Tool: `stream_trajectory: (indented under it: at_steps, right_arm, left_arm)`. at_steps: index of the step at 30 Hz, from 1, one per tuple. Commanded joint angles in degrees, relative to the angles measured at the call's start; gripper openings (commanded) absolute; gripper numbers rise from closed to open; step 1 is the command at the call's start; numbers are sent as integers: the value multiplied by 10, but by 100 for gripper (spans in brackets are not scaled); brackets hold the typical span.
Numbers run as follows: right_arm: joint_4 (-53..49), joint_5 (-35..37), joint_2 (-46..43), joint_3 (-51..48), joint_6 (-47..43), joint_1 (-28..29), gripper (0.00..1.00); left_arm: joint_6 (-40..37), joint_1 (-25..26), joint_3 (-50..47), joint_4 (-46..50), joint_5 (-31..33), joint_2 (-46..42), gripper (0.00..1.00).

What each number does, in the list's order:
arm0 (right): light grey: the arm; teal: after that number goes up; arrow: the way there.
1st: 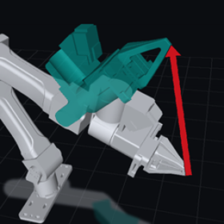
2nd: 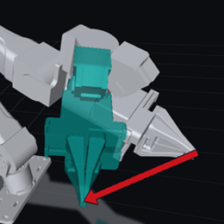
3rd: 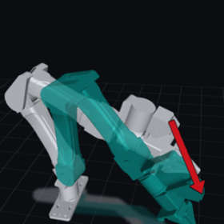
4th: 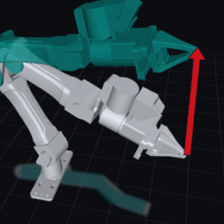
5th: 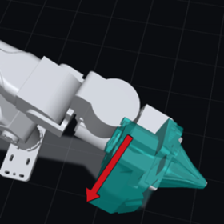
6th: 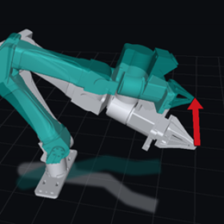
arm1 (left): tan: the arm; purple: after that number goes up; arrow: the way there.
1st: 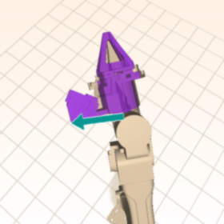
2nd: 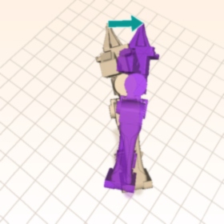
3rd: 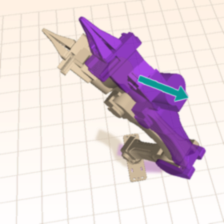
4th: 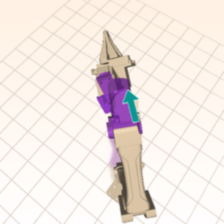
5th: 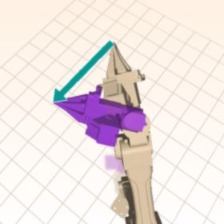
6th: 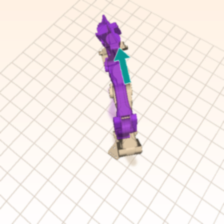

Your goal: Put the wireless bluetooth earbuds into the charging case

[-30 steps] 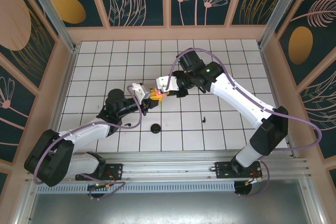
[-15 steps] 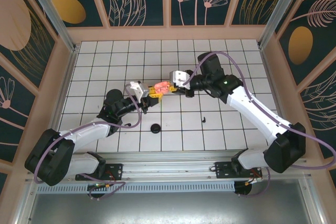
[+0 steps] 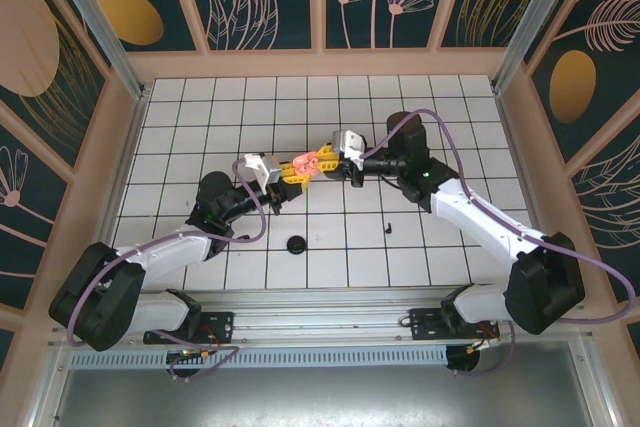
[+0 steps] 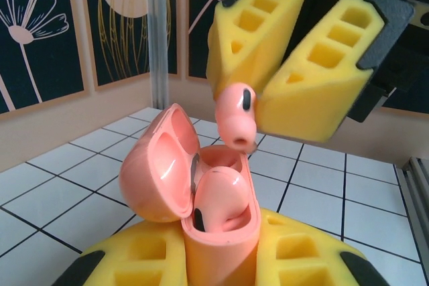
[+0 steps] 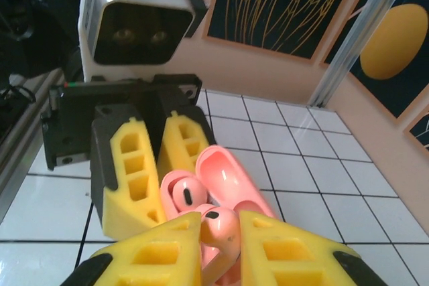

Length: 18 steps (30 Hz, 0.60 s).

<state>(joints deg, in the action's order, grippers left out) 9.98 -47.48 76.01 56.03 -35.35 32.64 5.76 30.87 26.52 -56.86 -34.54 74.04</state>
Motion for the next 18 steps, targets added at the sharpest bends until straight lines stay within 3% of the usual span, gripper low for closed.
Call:
stream_trajectory:
  at_steps: [1, 18]
  right_arm:
    - [87, -20, -22, -16, 45, -7, 18]
    - [164, -25, -11, -52, 89, -8, 19]
  left_arm:
    - [9, 3, -6, -31, -15, 1, 8]
    - [31, 3, -7, -65, -24, -1, 8]
